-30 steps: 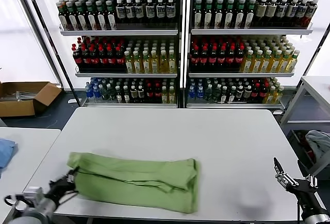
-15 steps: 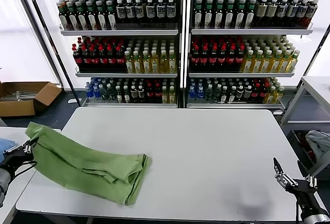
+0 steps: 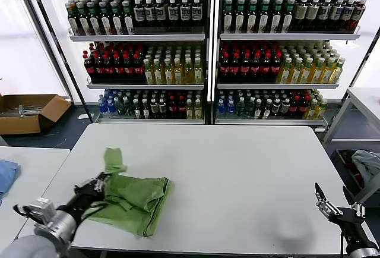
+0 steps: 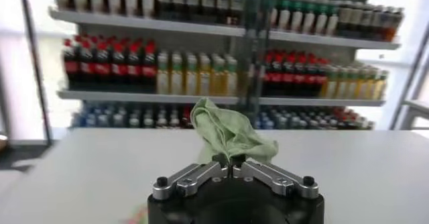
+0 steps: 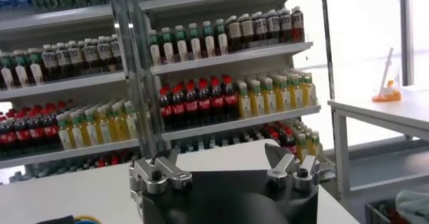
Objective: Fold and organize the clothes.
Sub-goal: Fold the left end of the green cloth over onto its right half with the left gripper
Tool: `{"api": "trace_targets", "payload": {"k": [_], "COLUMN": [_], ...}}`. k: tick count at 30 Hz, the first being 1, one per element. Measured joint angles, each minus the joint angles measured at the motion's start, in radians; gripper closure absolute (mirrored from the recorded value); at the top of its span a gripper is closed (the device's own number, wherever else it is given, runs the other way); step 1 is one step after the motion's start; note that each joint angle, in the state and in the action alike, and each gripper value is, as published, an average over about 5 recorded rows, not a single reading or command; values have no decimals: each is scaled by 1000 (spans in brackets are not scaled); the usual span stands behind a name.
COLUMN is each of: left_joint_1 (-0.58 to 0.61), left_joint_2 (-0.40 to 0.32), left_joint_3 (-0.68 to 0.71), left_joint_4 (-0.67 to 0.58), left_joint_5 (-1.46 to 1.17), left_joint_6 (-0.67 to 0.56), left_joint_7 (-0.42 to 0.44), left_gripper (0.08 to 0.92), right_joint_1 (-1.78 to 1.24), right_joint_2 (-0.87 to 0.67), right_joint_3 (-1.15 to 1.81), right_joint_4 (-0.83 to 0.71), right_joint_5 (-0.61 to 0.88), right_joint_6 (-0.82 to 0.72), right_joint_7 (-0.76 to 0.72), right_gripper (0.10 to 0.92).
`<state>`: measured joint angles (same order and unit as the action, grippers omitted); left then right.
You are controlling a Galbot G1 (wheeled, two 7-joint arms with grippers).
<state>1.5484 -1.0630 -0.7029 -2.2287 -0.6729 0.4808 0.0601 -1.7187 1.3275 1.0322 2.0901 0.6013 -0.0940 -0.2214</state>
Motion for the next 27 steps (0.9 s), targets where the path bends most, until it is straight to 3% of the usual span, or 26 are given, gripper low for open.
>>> {"api": "trace_targets", "payload": {"k": [8, 18, 27], "left_joint_1": [-11, 0, 29], "left_joint_2": [-85, -159, -160], "left_joint_3": [163, 308, 307], "left_joint_4": [48, 82, -25], "left_joint_5": [52, 89, 3], "left_joint_6": [-5, -14, 1], "left_joint_7": [6, -12, -38], "left_gripper": [886, 609, 349], "right_joint_1": [-7, 3, -4], "right_joint_2": [-2, 7, 8], "right_joint_3": [9, 2, 2], "right_joint_4": [-9, -12, -12], "right_joint_5": [0, -6, -7], "right_joint_6": [10, 9, 13], "right_joint_7": [-1, -1, -2], "right_gripper": [203, 203, 203]}}
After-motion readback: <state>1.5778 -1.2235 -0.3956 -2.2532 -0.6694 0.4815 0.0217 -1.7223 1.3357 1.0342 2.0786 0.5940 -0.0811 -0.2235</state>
